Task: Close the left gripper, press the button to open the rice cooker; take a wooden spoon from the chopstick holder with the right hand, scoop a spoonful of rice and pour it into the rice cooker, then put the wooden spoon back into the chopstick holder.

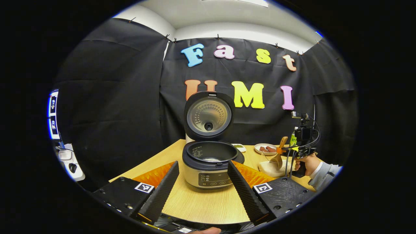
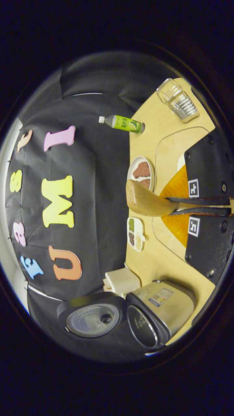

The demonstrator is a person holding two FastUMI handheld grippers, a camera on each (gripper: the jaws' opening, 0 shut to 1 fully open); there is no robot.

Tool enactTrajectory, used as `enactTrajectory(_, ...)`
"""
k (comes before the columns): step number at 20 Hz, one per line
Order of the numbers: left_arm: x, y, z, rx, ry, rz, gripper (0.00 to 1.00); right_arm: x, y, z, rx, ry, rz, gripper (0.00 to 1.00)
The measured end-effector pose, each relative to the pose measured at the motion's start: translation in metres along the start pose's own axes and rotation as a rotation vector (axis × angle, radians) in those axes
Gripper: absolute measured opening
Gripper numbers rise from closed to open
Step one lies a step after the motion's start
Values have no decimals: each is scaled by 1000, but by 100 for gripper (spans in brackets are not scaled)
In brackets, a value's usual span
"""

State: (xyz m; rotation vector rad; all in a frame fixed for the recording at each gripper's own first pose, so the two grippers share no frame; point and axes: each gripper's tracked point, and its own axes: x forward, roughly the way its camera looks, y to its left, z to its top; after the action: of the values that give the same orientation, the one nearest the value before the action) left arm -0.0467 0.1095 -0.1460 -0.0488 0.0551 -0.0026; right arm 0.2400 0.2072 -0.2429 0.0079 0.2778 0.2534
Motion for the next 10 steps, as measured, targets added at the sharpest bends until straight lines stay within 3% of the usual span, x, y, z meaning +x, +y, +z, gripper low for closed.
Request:
enactTrajectory(5,1,3,-2,-4,2,8,96,-3,-11,-2,259,93,53,8)
enactTrajectory(6,2,6,-2,4,1,20,86,-3,-14,-2,316,115,61,8)
enactTrajectory(7,3,4,-2,11,0,22,96,-1,-19,-3,380,134,72,8)
enactTrajectory(10,0,0,2,10,-6,12,96,-2,-26,-6,573,179,106,7)
